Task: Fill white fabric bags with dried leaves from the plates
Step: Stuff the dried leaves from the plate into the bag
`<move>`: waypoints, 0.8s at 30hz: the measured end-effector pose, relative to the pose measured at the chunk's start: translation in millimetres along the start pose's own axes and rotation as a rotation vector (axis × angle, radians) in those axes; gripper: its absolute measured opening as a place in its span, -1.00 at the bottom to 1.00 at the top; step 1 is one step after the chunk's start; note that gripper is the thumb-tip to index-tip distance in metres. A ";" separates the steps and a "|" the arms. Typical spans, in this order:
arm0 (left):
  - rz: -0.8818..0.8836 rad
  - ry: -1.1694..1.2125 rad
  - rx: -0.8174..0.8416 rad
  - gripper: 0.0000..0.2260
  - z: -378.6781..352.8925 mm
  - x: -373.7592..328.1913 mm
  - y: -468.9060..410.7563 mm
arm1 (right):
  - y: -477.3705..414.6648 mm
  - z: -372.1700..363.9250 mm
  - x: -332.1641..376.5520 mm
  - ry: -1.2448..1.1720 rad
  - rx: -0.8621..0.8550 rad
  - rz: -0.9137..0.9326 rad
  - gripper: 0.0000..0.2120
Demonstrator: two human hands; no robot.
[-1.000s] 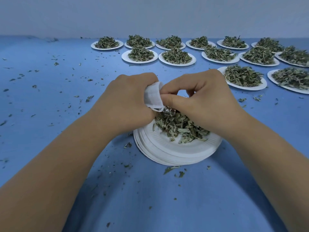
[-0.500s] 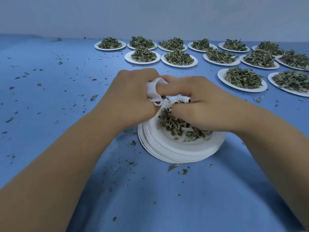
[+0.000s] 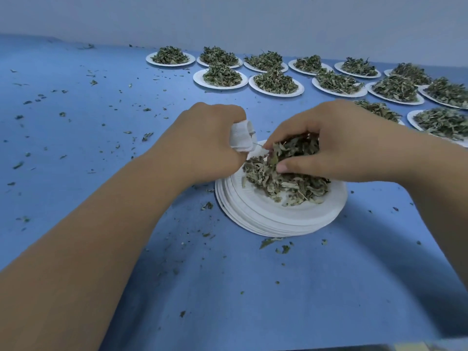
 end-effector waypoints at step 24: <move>-0.072 -0.010 -0.074 -0.73 -3.9 -15.5 -0.4 | -6.5 0.3 1.3 -0.508 -0.311 0.081 -0.80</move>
Point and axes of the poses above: each hand's wrist, its own y-axis away from the middle knuckle, its own z-axis out of the back of the hand, x = y × z, the point moved 8 cm from there along -y, towards the middle knuckle, and after that the axes turned 7 degrees about x, right-handed, at the moved point
